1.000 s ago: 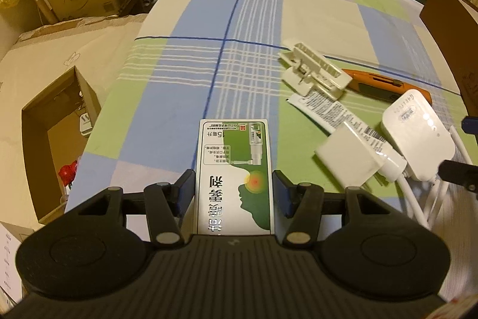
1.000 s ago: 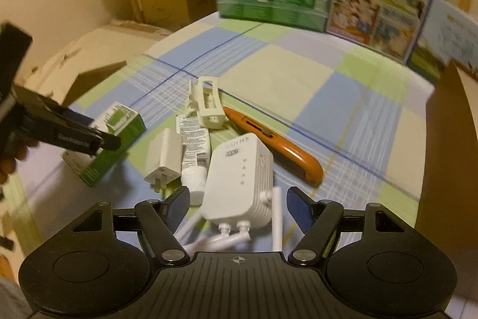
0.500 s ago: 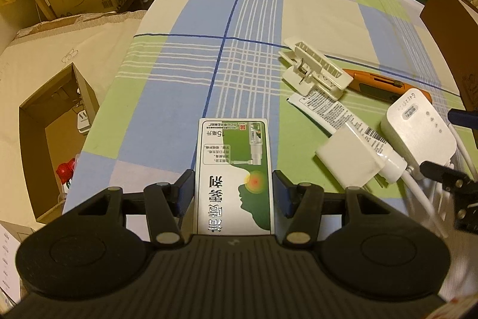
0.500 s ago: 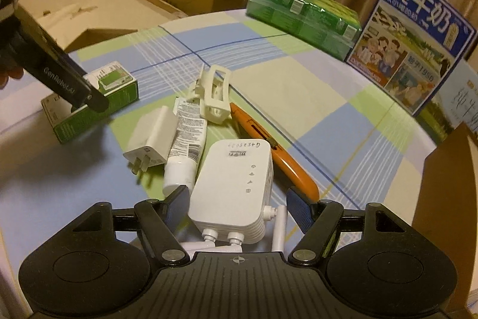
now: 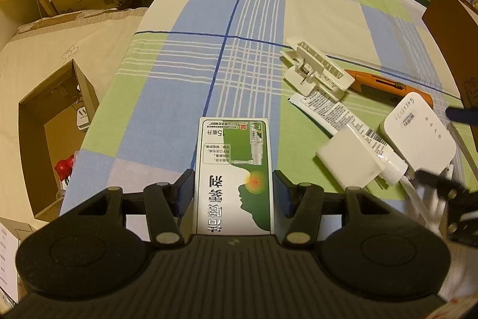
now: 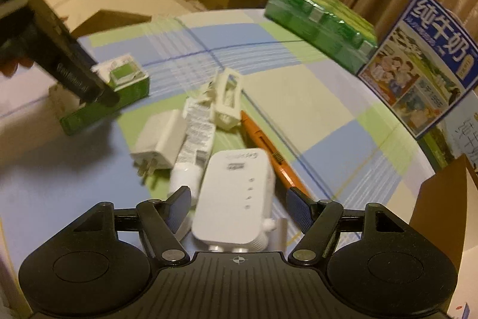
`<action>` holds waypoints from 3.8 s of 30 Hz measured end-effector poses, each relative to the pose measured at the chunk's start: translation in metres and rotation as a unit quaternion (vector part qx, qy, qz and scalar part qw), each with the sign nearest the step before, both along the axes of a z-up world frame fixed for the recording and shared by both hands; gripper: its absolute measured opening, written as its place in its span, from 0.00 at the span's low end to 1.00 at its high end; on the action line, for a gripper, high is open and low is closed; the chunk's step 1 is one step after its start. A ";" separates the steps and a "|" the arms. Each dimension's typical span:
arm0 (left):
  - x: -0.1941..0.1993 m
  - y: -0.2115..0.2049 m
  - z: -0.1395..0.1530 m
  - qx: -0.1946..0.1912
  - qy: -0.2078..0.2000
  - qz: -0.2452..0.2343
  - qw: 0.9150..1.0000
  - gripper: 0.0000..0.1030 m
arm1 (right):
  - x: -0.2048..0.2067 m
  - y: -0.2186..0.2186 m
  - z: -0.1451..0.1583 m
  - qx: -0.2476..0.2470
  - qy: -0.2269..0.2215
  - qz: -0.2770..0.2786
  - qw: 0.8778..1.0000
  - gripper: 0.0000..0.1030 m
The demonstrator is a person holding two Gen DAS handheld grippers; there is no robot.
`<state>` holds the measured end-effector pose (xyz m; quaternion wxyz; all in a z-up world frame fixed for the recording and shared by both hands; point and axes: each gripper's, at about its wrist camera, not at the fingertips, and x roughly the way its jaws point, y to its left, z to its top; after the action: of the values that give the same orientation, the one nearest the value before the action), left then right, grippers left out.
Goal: Organize rigid objects
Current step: 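Close the right tool around the white WiFi extender and lift it, then carry the medicine box and WiFi extender over the cardboard box with both tools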
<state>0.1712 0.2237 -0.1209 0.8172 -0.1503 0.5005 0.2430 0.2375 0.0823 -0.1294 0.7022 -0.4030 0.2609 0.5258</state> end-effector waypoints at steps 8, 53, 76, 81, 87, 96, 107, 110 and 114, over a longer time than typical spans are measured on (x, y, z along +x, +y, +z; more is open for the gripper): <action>0.000 0.000 -0.001 0.000 0.000 0.000 1.000 0.50 | -0.008 0.008 -0.023 -0.029 -0.041 0.000 0.999 0.56; 0.005 -0.027 0.012 0.013 -0.004 -0.024 1.000 0.50 | 0.056 -0.016 0.010 0.015 0.170 -0.145 0.975 0.51; 0.081 -0.131 0.117 0.039 -0.106 -0.173 0.978 0.50 | 0.073 -0.110 0.121 0.153 0.157 -0.183 0.958 0.51; 0.111 -0.161 0.129 0.036 -0.127 -0.209 0.969 0.50 | 0.094 -0.141 0.147 0.181 0.145 -0.211 0.950 0.51; 0.156 -0.203 0.140 0.028 -0.147 -0.248 0.957 0.50 | 0.128 -0.182 0.164 0.198 0.124 -0.247 0.941 0.51; 0.238 -0.258 0.140 0.006 -0.154 -0.289 0.945 0.50 | 0.201 -0.230 0.167 0.207 0.100 -0.304 0.924 0.51; 0.338 -0.288 0.110 0.004 -0.123 -0.299 0.946 0.50 | 0.298 -0.250 0.144 0.204 0.104 -0.341 0.912 0.51; 0.365 -0.289 0.097 0.004 -0.104 -0.292 0.951 0.50 | 0.321 -0.245 0.131 0.193 0.107 -0.348 0.911 0.51; 0.393 -0.286 0.080 0.002 -0.086 -0.282 0.956 0.50 | 0.344 -0.237 0.112 0.176 0.114 -0.354 0.911 0.51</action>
<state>0.5647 -0.0627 -0.0411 0.8927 -0.0215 0.4500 -0.0097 0.5818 -0.1547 -0.0178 0.8674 -0.0917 0.3679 0.3223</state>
